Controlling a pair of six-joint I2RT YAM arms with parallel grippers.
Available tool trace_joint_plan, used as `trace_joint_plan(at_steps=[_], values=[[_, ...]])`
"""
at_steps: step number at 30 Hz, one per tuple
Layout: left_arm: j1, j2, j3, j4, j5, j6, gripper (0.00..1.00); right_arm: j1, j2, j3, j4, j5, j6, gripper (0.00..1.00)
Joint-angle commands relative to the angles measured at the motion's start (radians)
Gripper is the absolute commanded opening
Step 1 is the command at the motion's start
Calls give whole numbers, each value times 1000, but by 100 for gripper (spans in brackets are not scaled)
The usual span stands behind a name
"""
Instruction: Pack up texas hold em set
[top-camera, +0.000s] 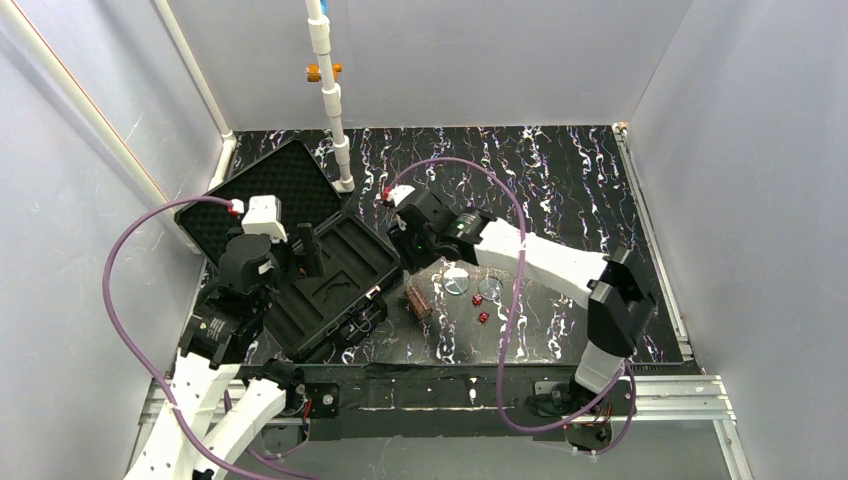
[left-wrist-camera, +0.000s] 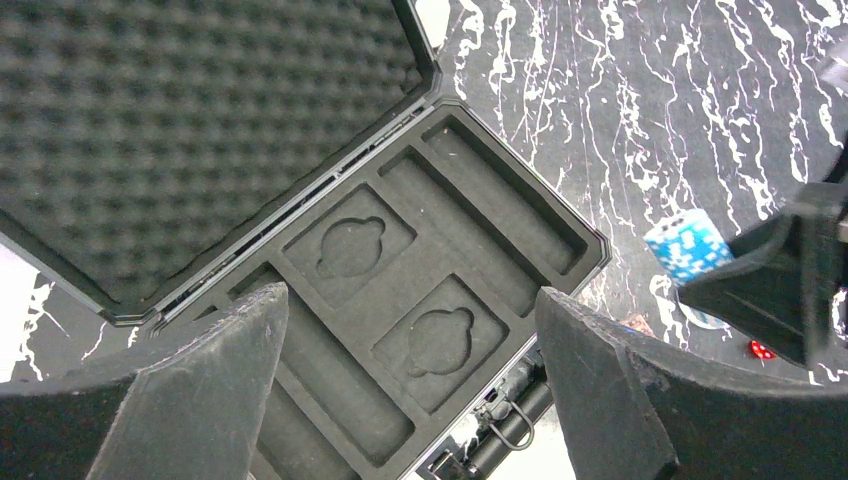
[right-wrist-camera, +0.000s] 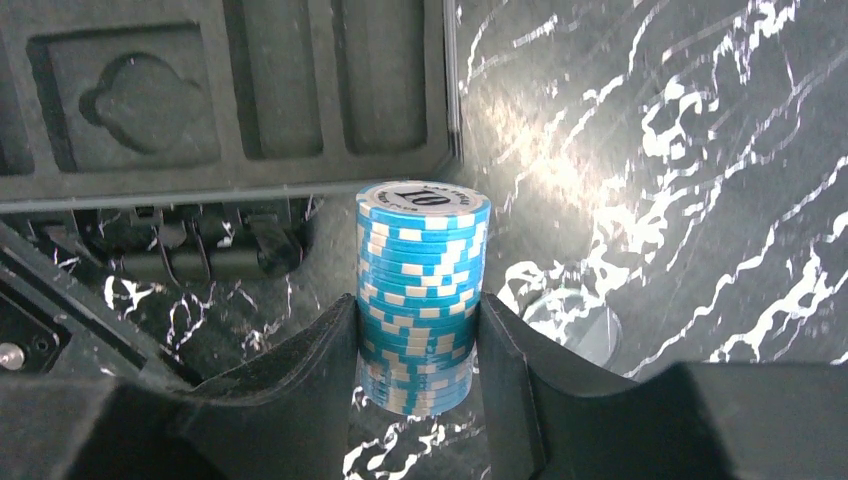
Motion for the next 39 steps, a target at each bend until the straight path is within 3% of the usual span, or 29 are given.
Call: trace_joint_plan(at_steps=[1, 20, 39], values=[[-1, -36, -4, -1, -72, -5, 93, 6, 72, 166, 33, 12, -69, 1], [-1, -82, -10, -1, -137, -8, 93, 6, 376, 561, -43, 5, -140, 1], [-1, -81, -11, -1, -146, -8, 93, 5, 601, 807, -23, 16, -188, 1]])
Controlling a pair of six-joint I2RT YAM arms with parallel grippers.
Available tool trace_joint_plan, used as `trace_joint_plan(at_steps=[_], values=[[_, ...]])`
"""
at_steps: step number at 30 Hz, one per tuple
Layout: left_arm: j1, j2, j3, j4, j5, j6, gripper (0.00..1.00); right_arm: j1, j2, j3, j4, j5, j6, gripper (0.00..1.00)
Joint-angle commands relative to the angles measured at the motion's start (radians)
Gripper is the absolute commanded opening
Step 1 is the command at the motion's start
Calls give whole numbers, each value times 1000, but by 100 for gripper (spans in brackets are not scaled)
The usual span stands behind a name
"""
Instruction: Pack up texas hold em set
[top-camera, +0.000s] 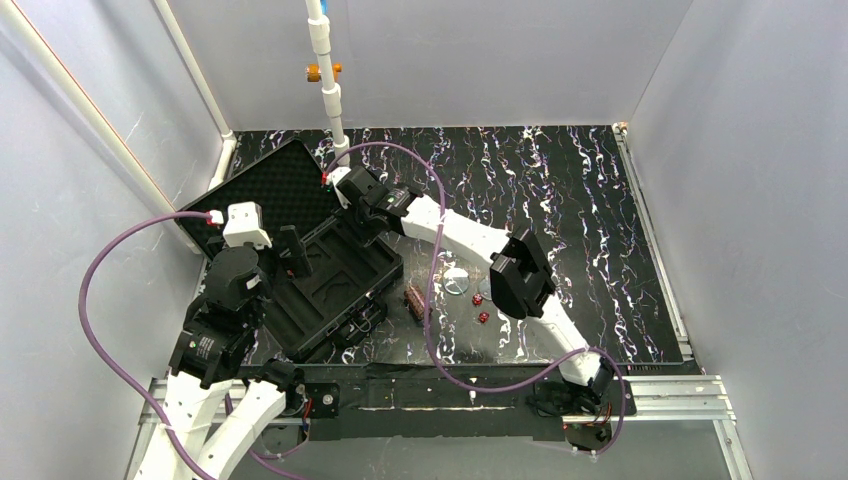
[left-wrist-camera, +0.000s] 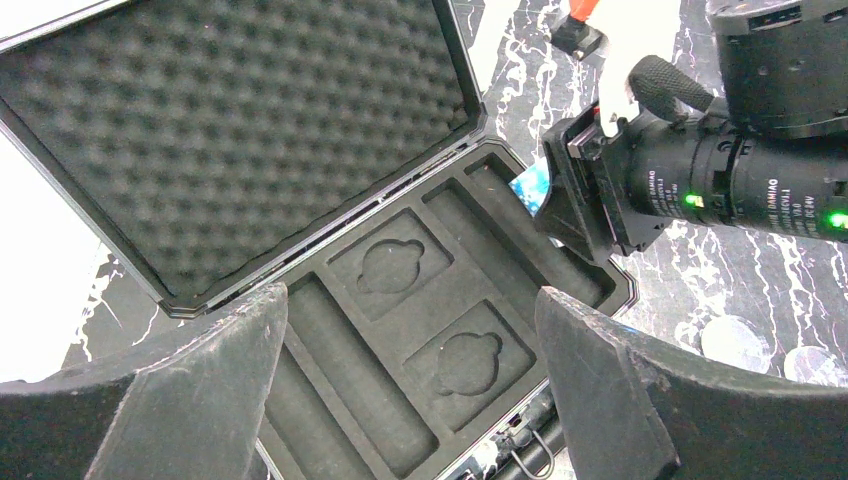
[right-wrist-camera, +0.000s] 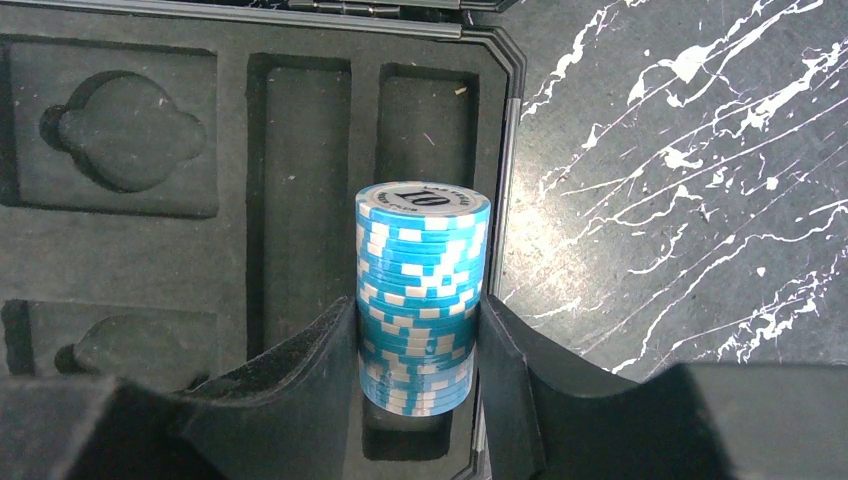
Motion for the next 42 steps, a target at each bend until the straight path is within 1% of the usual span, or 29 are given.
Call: trace_joint_plan(at_steps=[1, 12, 30, 31, 32, 34, 36, 40, 42], values=[[-1, -2, -10, -1, -29, -7, 93, 5, 20, 94, 68, 25, -23, 1], [-1, 11, -10, -2, -33, -4, 93, 1, 71, 112, 133, 73, -30, 1], [-2, 22, -10, -2, -37, -1, 93, -9, 113, 118, 197, 67, 0, 1], [-1, 22, -10, -2, -37, -1, 93, -9, 114, 118, 199, 68, 3, 6], [-1, 23, -10, -2, -37, -1, 93, -9, 115, 118, 199, 68, 6, 13], [-2, 24, -10, -2, -37, -1, 93, -9, 116, 118, 199, 68, 9, 22], [-1, 24, -10, -1, -36, 0, 93, -9, 116, 118, 201, 66, 10, 26], [-1, 27, -10, -1, -33, 0, 93, -9, 115, 118, 210, 62, 13, 42], [-2, 26, -10, -2, -33, 1, 93, -9, 114, 118, 218, 62, 14, 48]])
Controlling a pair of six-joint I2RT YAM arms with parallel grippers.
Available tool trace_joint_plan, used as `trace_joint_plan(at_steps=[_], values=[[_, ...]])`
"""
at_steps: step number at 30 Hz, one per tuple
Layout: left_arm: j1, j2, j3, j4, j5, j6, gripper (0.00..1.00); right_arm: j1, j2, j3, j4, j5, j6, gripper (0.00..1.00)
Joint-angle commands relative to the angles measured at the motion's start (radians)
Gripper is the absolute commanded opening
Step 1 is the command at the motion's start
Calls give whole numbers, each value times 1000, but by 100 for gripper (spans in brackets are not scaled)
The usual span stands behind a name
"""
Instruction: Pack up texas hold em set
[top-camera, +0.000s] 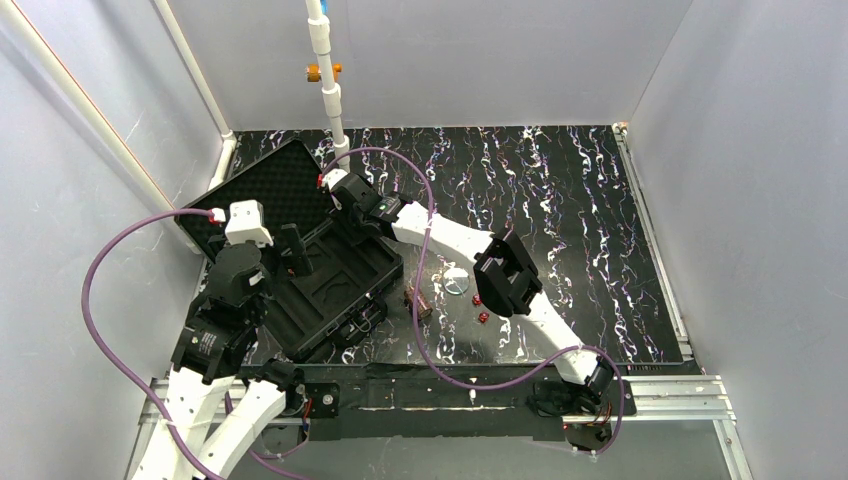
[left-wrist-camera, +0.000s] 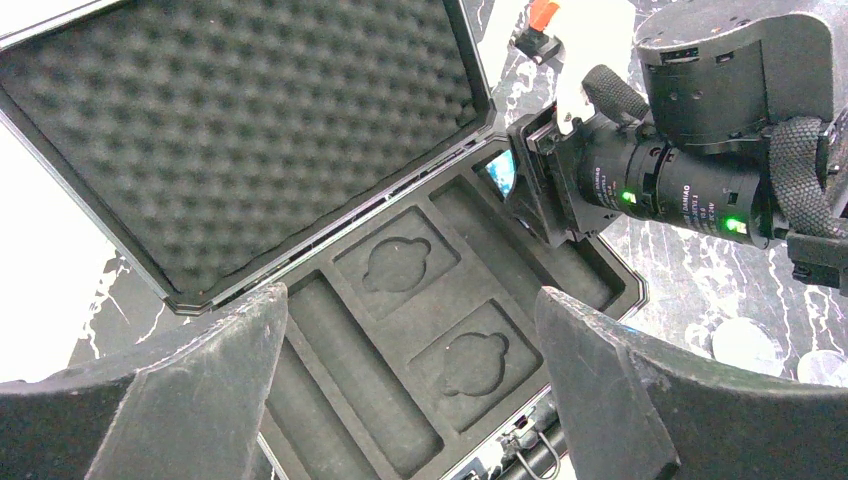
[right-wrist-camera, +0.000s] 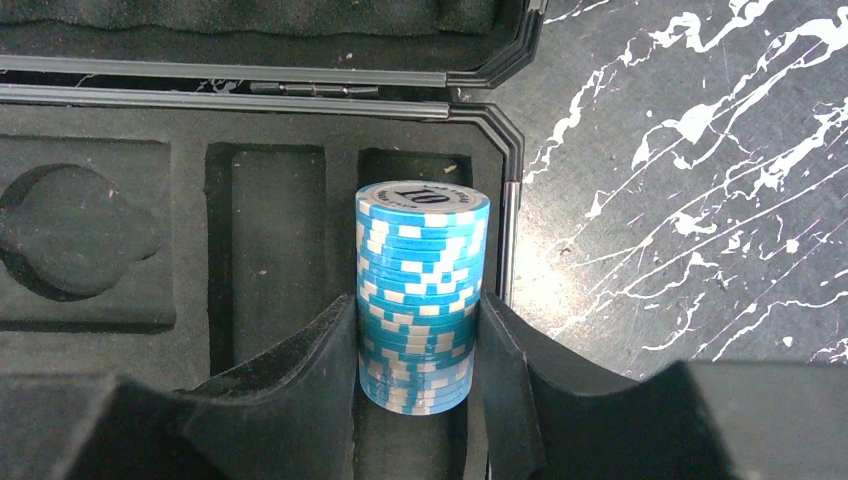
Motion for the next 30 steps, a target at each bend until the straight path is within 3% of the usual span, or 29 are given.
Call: trace_joint_plan(at_steps=[1, 6, 10, 12, 19, 27, 30], values=[[-1, 7, -11, -1, -18, 1, 93, -5, -12, 61, 94, 10, 8, 53], [0, 9, -11, -1, -14, 1, 94, -6, -33, 60, 104, 14, 0, 74], [-1, 8, -10, -1, -13, 1, 94, -7, -72, 46, 90, 16, 1, 78], [-1, 7, -10, -2, -13, 1, 94, -6, -115, 13, 95, 18, 3, 73], [0, 6, -10, -2, -14, 1, 94, -7, -256, -189, 124, 10, 30, 42], [-1, 3, -10, -2, -15, 0, 94, -7, -273, -302, 144, -5, 54, 20], [-1, 6, -10, -2, -15, 1, 94, -7, -251, -300, 140, -10, 57, 16]])
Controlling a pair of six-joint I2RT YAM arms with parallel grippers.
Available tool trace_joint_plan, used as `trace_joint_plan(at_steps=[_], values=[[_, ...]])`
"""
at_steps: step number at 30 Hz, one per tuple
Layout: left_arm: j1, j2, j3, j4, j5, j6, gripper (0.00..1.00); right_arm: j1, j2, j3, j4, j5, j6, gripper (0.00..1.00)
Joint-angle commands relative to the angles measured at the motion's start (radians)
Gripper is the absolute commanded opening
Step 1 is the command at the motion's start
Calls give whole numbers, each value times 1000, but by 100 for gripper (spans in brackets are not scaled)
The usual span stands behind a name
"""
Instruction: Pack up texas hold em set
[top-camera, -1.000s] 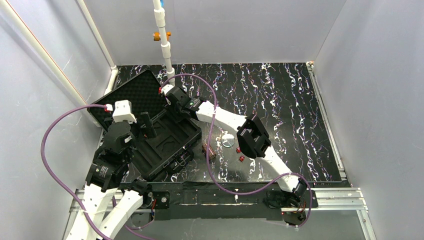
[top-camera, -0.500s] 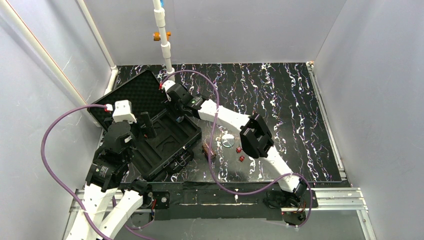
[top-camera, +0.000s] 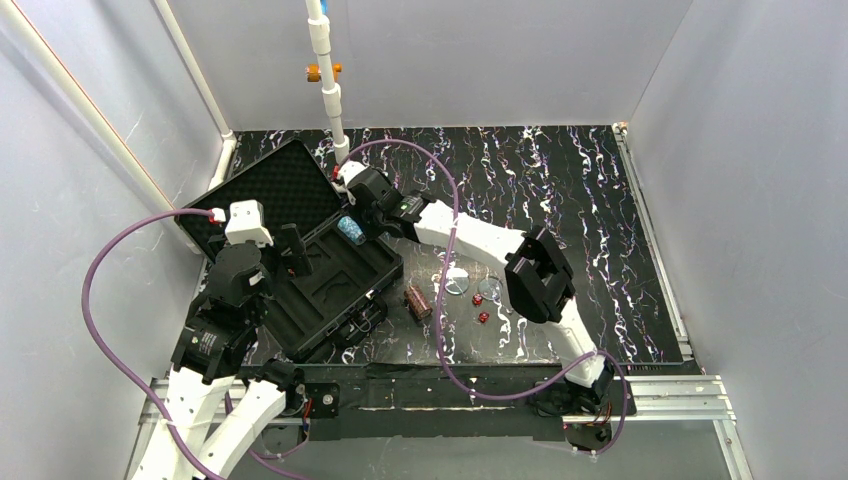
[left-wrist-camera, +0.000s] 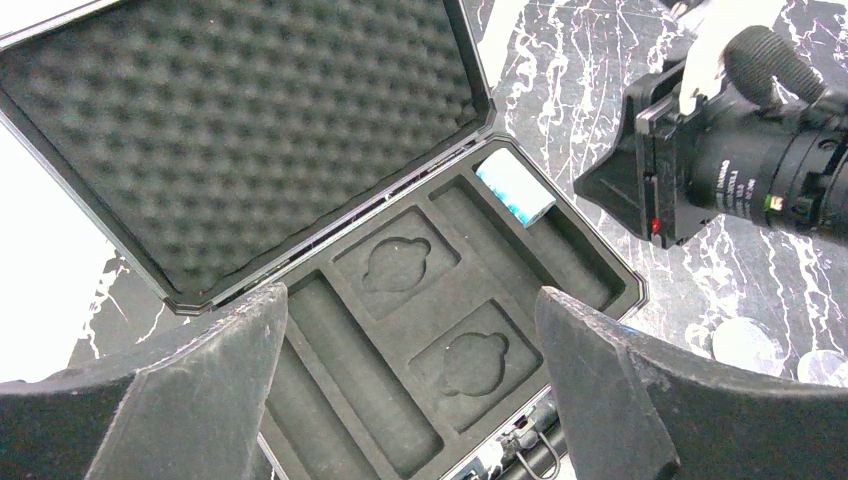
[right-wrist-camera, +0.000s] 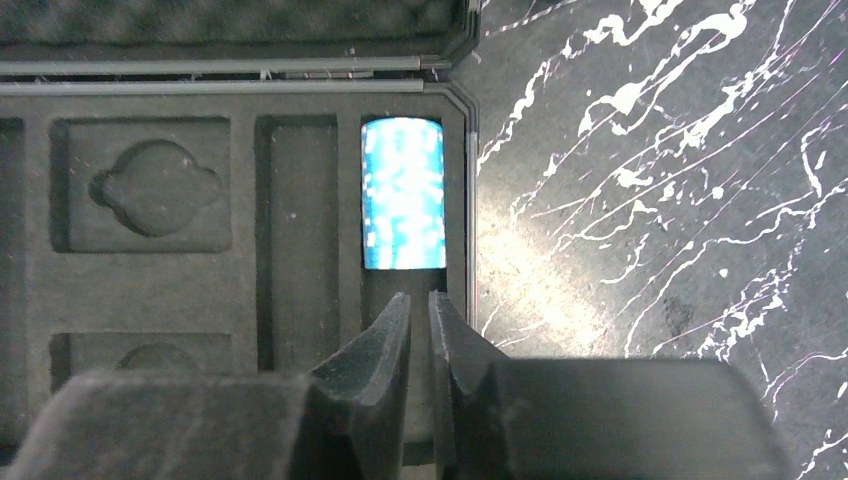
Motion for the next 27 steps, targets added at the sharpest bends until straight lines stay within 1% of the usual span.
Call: trace_joint_plan(at_steps=[1, 13, 27], values=[[0, 5, -11, 0, -15, 1, 94, -3, 19, -2, 32, -9, 12, 16], [0, 9, -10, -2, -17, 1, 94, -4, 100, 43, 33, -28, 24, 16], [0, 23, -10, 0, -21, 7, 94, -10, 201, 173, 35, -18, 11, 20]])
